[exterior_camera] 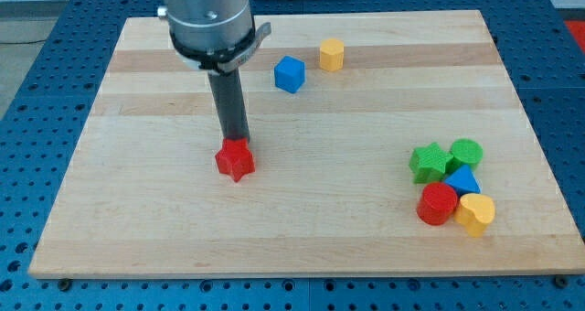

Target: Move the red star into a group of blocks

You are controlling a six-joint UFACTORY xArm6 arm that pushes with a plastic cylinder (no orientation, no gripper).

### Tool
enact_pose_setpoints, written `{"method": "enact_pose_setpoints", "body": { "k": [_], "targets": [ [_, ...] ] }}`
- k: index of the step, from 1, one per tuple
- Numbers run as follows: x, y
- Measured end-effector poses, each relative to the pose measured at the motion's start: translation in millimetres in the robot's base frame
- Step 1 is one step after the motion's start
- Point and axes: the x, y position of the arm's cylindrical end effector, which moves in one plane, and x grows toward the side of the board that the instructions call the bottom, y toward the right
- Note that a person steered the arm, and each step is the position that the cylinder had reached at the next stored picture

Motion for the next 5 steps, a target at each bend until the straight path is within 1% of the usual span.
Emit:
{"method": "enact_pose_setpoints", "body": {
  "k": [1,2,3,5],
  "targets": [
    [-0.6,-27.7],
    [13.1,-57.4],
    [31.1,-48.1],
    [30.3,34.8]
  ]
}}
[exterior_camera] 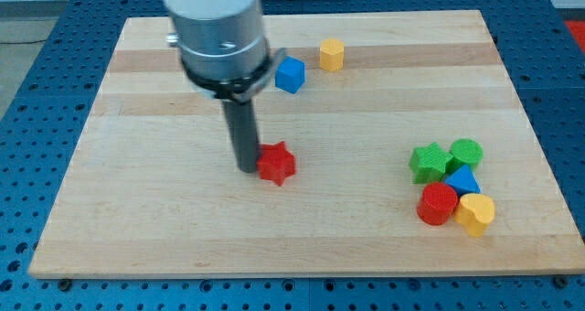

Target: Move the red star into a group of blocks

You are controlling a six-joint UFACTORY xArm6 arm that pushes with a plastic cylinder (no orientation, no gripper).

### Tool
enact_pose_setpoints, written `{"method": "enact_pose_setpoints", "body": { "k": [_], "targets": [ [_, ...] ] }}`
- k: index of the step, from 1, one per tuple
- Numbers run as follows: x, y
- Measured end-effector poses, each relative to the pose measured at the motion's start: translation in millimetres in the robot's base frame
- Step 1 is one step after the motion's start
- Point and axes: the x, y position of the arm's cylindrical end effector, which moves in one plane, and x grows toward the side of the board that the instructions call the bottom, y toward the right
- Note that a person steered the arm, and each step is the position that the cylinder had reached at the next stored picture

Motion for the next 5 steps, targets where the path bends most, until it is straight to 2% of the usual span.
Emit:
{"method": "enact_pose_setpoints", "body": {
  "k": [2,5],
  "targets": [
    [0.0,76.3],
    [20.9,82.4]
  ]
}}
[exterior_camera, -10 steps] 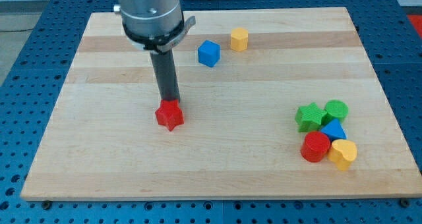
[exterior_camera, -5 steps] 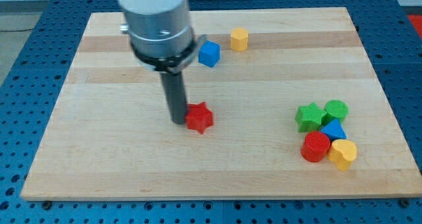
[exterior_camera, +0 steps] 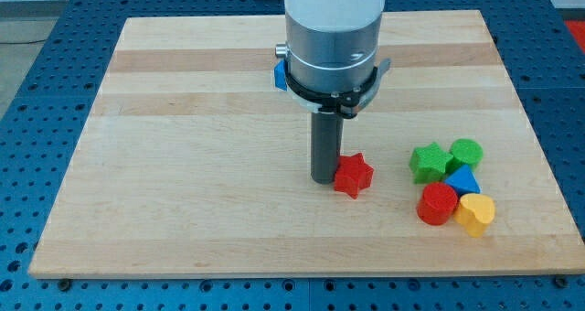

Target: Move the red star into a group of blocks

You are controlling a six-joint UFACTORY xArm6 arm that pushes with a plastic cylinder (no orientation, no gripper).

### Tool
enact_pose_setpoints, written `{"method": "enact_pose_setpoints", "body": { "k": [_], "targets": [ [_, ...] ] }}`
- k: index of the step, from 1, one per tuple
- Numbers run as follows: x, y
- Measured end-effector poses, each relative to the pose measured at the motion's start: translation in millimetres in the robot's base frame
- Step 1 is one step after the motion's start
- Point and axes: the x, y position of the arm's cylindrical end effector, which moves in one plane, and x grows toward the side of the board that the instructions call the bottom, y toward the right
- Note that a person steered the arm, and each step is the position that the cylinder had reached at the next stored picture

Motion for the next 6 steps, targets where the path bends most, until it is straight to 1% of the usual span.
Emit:
{"method": "enact_pose_setpoints", "body": {
  "k": [2,3,6],
  "targets": [
    [16.6,29.0],
    [16.8,46.6],
    [16.8,59.7]
  ]
}}
